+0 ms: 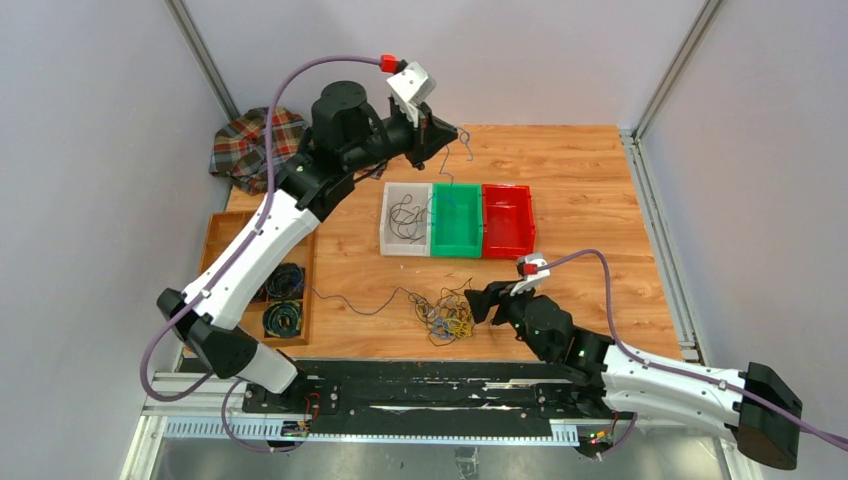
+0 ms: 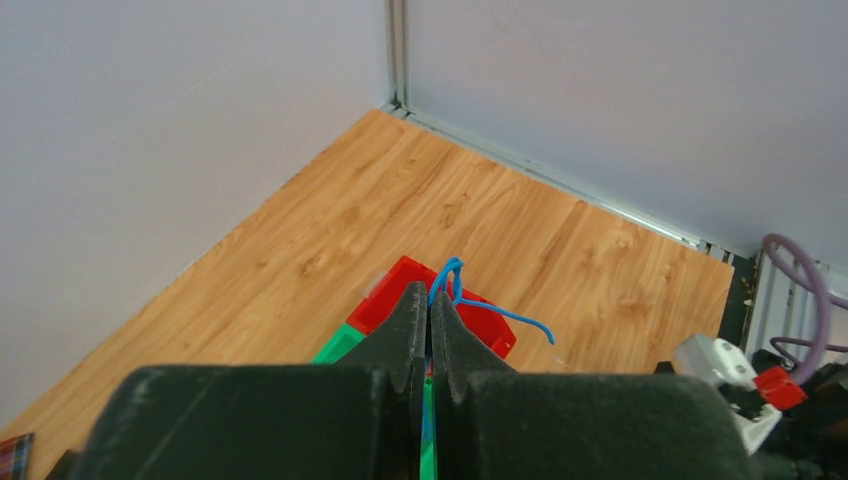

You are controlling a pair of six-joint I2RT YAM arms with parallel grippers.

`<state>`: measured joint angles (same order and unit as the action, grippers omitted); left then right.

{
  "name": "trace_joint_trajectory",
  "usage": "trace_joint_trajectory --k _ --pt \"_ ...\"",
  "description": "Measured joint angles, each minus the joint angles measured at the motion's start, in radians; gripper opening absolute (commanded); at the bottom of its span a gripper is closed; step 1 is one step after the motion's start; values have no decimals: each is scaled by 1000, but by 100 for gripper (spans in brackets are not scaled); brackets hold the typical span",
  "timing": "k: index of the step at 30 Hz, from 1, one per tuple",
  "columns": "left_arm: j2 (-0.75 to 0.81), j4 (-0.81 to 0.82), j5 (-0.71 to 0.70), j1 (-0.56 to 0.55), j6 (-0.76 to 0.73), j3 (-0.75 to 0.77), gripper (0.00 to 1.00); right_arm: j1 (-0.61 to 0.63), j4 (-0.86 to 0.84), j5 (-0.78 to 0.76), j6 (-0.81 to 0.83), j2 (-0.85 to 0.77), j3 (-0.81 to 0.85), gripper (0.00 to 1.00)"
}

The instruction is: Untangle the cables

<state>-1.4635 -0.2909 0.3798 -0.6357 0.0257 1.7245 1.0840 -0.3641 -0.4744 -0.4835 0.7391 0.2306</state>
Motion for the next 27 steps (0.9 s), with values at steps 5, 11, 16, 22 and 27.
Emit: trace_joint_trajectory --k 5,11,16,22,27 --pt "-99 25 -11 -2 -25 32 0 0 57 -97 -4 -59 0 69" --pt "-195 30 -28 -3 -62 66 0 0 104 -151 -3 -58 0 68" --pt "-262 36 -44 -2 -101 119 0 0 119 -178 6 -54 0 68" --pt "-299 60 -68 -2 -156 133 0 0 139 -195 21 -69 0 68" --pt "-322 76 -85 -2 -201 132 0 0 153 -208 29 -95 0 67"
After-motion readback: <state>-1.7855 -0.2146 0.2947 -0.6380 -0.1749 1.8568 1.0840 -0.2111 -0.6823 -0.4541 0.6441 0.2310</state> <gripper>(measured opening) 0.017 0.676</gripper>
